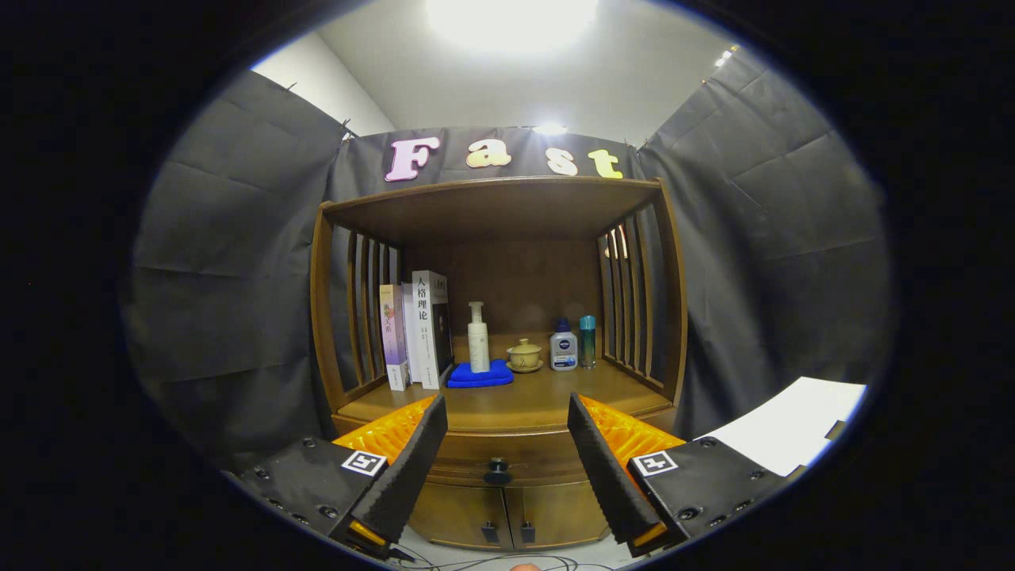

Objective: Pull open the drawer, take out the items inside it, and place them on the countertop above the cabinet.

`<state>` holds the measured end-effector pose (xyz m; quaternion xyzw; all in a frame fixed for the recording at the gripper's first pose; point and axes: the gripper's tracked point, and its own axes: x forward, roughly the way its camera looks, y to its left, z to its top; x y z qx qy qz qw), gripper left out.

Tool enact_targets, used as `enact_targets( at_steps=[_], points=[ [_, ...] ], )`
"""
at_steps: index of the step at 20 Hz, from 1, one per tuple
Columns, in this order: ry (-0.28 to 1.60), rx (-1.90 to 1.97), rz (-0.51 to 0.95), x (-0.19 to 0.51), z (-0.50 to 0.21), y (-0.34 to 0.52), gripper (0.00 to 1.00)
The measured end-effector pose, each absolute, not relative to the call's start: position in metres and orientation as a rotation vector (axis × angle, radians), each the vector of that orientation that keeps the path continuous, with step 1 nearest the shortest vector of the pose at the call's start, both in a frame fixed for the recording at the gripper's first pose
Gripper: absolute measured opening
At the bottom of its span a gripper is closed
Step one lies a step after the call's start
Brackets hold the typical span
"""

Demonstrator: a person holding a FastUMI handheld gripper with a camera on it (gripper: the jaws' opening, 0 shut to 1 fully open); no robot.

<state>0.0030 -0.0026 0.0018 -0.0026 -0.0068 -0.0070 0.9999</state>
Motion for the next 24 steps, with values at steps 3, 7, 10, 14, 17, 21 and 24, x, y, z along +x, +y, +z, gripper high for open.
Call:
enact_targets(
  at_steps=[3,7,10,14,17,21,24],
  points=[
    [-0.015,-0.01,-0.014,0.003,0.001,-0.003,0.97],
    [0.001,-0.011,-0.014,0.008,-0.006,-0.004,0.97],
    [0.019,-0.008,-0.005,0.014,-0.013,-0.002,0.97],
    [0.047,0.018,0.006,0.032,-0.027,0.001,0.97],
    [0.068,0.007,-0.003,0.051,-0.036,-0.004,0.97],
    [0.097,-0.001,-0.009,0.074,-0.053,-0.005,0.97],
    [0.143,0.011,-0.001,0.09,-0.078,-0.002,0.97]
  ],
)
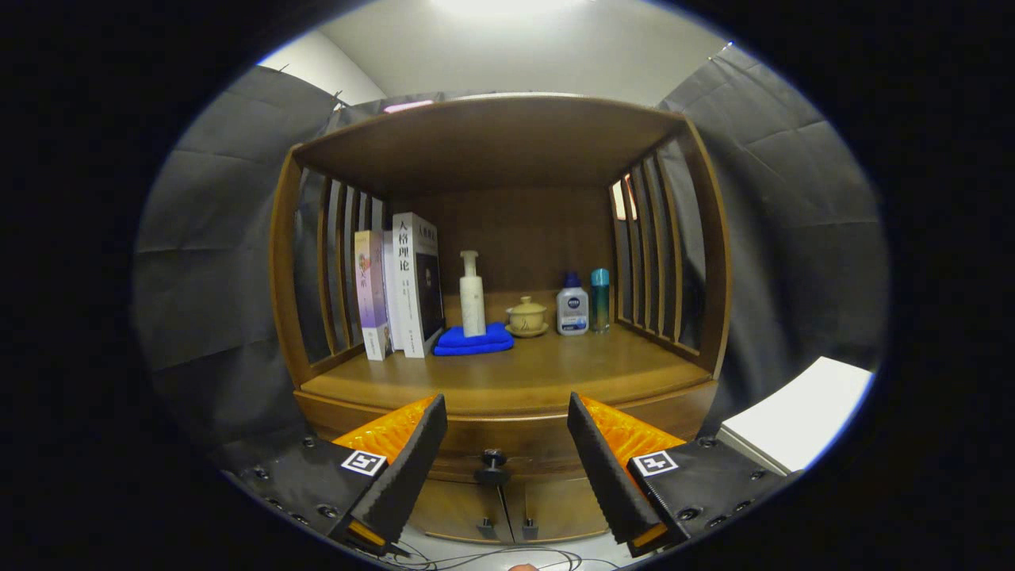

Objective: Pull open the drawer, take out the items inside it, and place them on the countertop above the cabinet.

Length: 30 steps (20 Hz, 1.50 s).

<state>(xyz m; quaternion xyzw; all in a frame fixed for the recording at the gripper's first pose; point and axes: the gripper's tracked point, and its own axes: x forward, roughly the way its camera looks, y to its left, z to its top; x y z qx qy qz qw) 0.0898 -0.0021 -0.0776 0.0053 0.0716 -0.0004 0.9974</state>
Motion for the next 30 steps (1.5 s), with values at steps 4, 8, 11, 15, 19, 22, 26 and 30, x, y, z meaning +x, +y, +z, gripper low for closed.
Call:
enact_targets(
  at_steps=[4,8,11,15,19,22,26,30],
  points=[
    [0.182,0.028,0.007,0.108,-0.099,0.0,0.97],
    [0.221,0.035,0.019,0.124,-0.123,0.01,0.97],
    [0.26,0.037,0.046,0.129,-0.144,0.019,0.97],
    [0.305,-0.011,0.041,0.137,-0.173,0.022,0.98],
    [0.35,-0.022,0.001,0.143,-0.197,0.014,0.98],
    [0.387,-0.003,-0.009,0.147,-0.212,0.01,0.89],
    [0.418,0.066,0.019,0.149,-0.22,0.018,0.65],
    [0.418,0.013,0.008,0.147,-0.22,0.016,0.39]
  ],
)
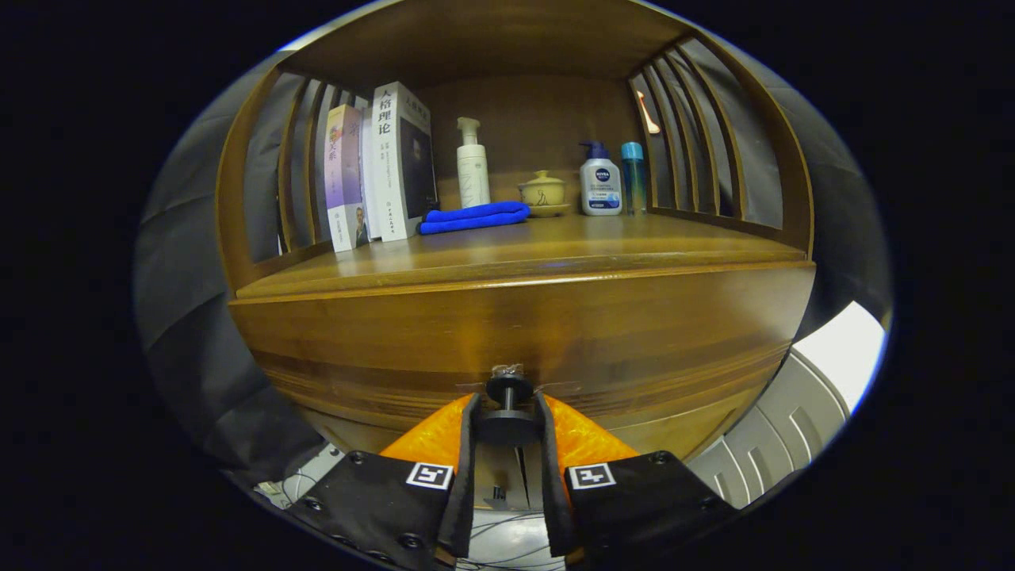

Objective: Pull open the drawer, take out the items inside it, and place them on the countertop above the cabinet.

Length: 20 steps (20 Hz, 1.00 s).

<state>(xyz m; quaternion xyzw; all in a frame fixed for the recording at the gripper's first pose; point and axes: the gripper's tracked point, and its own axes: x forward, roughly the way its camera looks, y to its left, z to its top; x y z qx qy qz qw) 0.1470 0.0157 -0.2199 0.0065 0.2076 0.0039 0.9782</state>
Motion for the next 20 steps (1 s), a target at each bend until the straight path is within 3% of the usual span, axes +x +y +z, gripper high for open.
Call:
enact_targets(
  at_steps=[20],
  points=[
    [0.439,-0.053,0.042,0.039,-0.219,0.013,0.39]
  ],
)
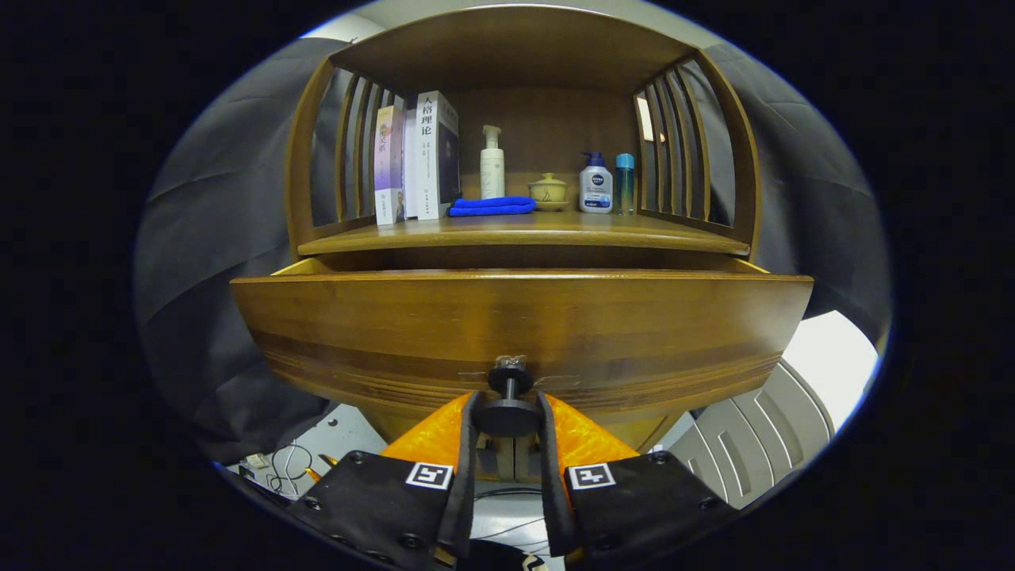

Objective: Pull open the drawer, take out the items inside it, and place them on the countertop above the cabinet.

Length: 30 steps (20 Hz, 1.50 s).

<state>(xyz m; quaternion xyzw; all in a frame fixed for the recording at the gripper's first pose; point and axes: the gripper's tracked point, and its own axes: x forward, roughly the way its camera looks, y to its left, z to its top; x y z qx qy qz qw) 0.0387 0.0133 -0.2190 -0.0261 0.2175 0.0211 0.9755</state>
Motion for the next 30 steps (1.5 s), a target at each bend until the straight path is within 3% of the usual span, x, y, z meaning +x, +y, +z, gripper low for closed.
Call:
enact_targets(
  at_steps=[12,21,30],
  points=[
    [0.476,-0.105,0.097,-0.009,-0.224,0.019,0.39],
    [0.323,-0.256,0.184,-0.027,-0.175,0.027,1.0],
    [0.244,-0.205,0.179,0.011,-0.103,0.023,0.98]
  ],
)
